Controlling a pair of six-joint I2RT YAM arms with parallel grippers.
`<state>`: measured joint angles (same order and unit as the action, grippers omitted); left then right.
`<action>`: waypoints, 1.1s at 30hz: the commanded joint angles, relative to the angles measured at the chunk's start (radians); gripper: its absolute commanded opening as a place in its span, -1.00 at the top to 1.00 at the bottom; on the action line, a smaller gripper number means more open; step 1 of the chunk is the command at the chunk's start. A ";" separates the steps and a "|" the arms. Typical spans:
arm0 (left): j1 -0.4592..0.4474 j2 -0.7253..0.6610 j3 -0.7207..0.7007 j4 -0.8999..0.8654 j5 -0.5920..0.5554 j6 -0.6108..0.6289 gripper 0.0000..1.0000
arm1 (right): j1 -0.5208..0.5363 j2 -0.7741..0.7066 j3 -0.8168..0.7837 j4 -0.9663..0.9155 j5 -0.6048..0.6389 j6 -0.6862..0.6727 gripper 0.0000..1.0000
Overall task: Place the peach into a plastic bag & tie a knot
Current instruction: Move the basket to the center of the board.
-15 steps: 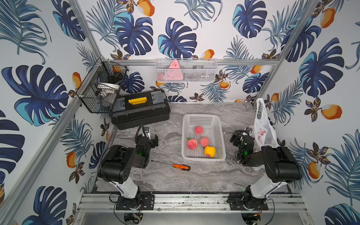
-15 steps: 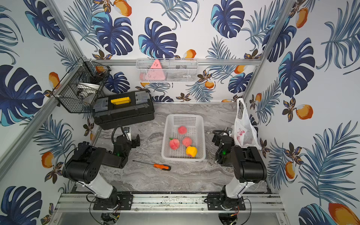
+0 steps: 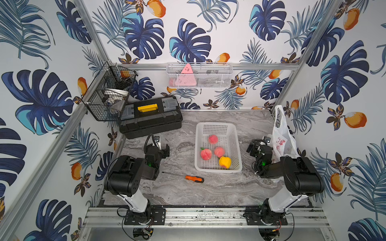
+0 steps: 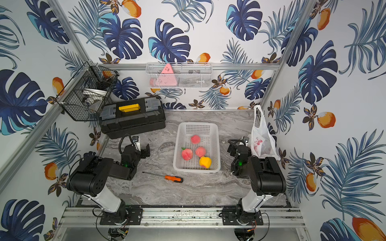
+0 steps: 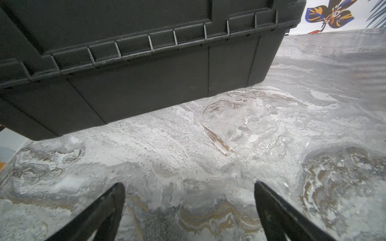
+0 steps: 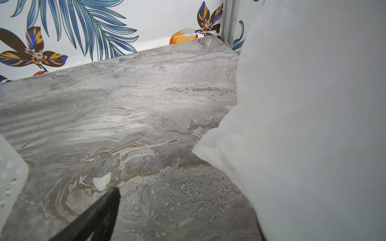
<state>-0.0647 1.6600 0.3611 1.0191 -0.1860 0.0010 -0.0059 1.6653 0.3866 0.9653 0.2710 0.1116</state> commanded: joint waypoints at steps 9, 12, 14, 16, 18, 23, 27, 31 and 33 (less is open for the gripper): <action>0.005 -0.003 0.001 0.025 0.011 -0.002 -0.99 | 0.003 -0.002 0.005 0.033 0.000 -0.001 -0.99; 0.005 -0.003 0.001 0.026 0.011 -0.002 -0.99 | 0.003 -0.002 0.005 0.032 -0.001 0.000 -0.99; 0.007 -0.003 0.001 0.026 0.012 -0.002 -0.99 | 0.002 -0.003 0.003 0.035 -0.002 0.001 -0.99; 0.008 -0.003 0.001 0.026 0.014 -0.004 -0.99 | 0.001 -0.002 0.003 0.036 -0.003 0.001 -0.99; 0.008 -0.003 0.001 0.023 0.013 -0.002 -0.99 | 0.001 -0.002 0.005 0.033 -0.004 0.000 -0.99; -0.052 -0.122 0.064 -0.176 -0.081 0.040 -0.99 | 0.029 -0.051 -0.015 0.013 0.058 -0.001 -0.99; -0.128 -0.229 0.160 -0.407 -0.201 0.018 -0.99 | 0.130 -0.109 -0.060 0.115 0.294 -0.064 -0.99; -0.198 -0.314 0.216 -0.503 -0.245 -0.053 -0.99 | 0.178 -0.339 0.163 -0.448 0.352 0.044 -0.99; -0.273 -0.348 0.289 -0.596 -0.273 -0.053 -0.99 | 0.181 -0.388 0.392 -0.911 0.357 0.226 -0.99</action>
<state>-0.2779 1.3487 0.5838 0.5632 -0.3893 -0.0128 0.1669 1.3273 0.5919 0.6140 0.5343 0.1314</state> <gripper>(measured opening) 0.994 0.994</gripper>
